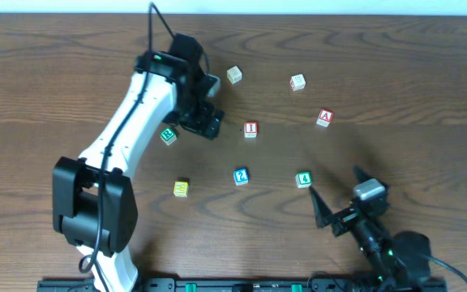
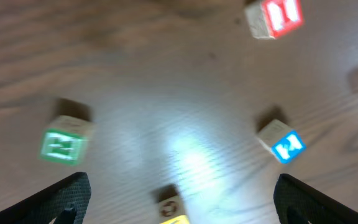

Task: Spell out Ai2
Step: 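Move the left gripper to the blue '2' block and grasp it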

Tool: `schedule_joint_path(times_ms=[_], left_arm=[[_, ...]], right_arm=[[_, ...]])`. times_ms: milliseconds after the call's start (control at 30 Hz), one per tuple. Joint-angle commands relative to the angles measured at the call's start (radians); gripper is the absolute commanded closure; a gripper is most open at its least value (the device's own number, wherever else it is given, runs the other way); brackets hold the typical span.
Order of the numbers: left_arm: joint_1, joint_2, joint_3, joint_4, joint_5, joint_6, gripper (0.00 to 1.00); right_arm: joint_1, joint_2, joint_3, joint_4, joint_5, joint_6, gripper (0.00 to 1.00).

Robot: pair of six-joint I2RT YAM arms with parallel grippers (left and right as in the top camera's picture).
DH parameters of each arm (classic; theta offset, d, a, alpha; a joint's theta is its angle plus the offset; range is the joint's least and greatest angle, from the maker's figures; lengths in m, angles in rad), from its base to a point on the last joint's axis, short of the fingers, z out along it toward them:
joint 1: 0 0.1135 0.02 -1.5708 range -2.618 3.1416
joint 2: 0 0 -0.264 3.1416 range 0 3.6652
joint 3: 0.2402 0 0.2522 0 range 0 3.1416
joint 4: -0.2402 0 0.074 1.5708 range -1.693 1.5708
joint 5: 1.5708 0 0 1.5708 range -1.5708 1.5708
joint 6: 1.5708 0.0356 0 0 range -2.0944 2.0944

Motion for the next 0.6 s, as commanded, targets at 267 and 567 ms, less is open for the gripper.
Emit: schedule_joint_path(times_ms=[267, 567], left_arm=[[-0.139, -0.008, -0.071, 0.021, 0.091, -0.144, 0.05], [-0.182, -0.011, -0.163, 0.061, 0.082, -0.241, 0.05]], right_arm=[[-0.008, -0.005, 0.003, 0.325, 0.167, 0.308, 0.01], [-0.048, -0.005, 0.046, 0.082, 0.402, 0.594, 0.01]])
